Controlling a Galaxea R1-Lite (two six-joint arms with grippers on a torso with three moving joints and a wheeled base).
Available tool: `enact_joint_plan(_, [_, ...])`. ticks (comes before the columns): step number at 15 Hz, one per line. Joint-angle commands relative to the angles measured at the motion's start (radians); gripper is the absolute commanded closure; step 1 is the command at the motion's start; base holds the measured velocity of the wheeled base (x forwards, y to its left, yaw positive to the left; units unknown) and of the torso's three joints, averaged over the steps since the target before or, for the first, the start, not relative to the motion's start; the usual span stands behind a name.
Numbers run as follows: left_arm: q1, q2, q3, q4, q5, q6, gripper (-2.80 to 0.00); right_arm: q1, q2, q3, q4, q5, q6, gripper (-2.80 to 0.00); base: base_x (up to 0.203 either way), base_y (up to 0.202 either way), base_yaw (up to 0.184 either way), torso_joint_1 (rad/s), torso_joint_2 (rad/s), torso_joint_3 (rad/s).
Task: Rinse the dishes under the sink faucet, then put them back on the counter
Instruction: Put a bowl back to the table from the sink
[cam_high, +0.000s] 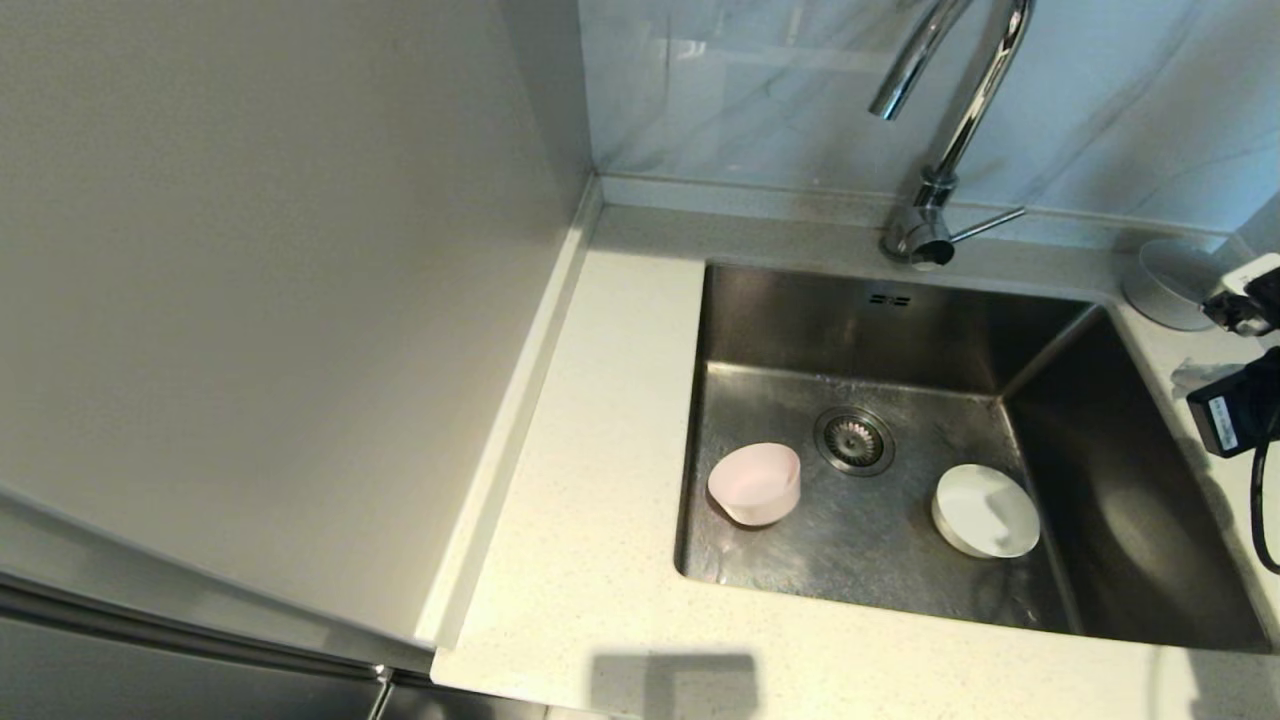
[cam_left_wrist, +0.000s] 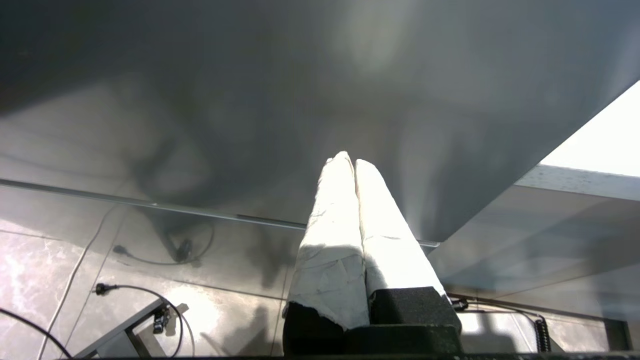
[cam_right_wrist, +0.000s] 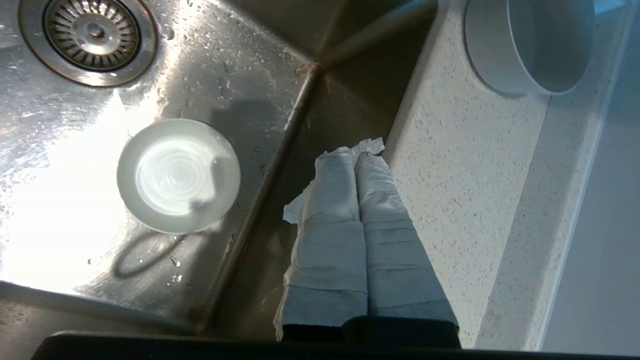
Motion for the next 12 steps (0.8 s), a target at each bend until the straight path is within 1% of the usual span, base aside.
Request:
enact_joint_plan(1, [-0.001,-0.003,0.0,0.0,0.001,0.0,0.0,-0.002,0.015,-0.025,0.035,0.003,-0.003,0.0,0.0,0.0,0.0,0.0,0.0,0.0])
enact_joint_plan(3, [-0.001,-0.003,0.0,0.0,0.001,0.001,0.0,0.002,0.059,-0.119,0.15,0.004,-0.002,0.0,0.0,0.0,0.0,0.0,0.0,0.0])
enact_joint_plan(5, [-0.001,-0.003,0.0,0.0,0.001,0.0,0.0,0.016,0.122,-0.243,0.295,0.005,0.012,0.0,0.0,0.0,0.0,0.0,0.0,0.0])
enact_joint_plan(7, [-0.001,-0.003,0.0,0.0,0.0,0.0,0.0,0.041,0.184,-0.371,0.454,0.004,0.032,0.0,0.0,0.0,0.0,0.0,0.0,0.0])
enact_joint_plan(8, [-0.001,-0.003,0.0,0.0,0.001,0.0,0.0,0.068,0.224,-0.42,0.534,0.003,0.037,0.0,0.0,0.0,0.0,0.0,0.0,0.0])
enact_joint_plan(10, [-0.001,-0.003,0.0,0.0,0.0,0.0,0.0,0.124,0.293,-0.452,0.58,-0.006,0.037,0.0,0.0,0.0,0.0,0.0,0.0,0.0])
enact_joint_plan(12, [-0.001,-0.003,0.0,0.0,0.001,0.0,0.0,0.149,0.359,-0.462,0.584,-0.024,0.014,0.0,0.0,0.0,0.0,0.0,0.0,0.0])
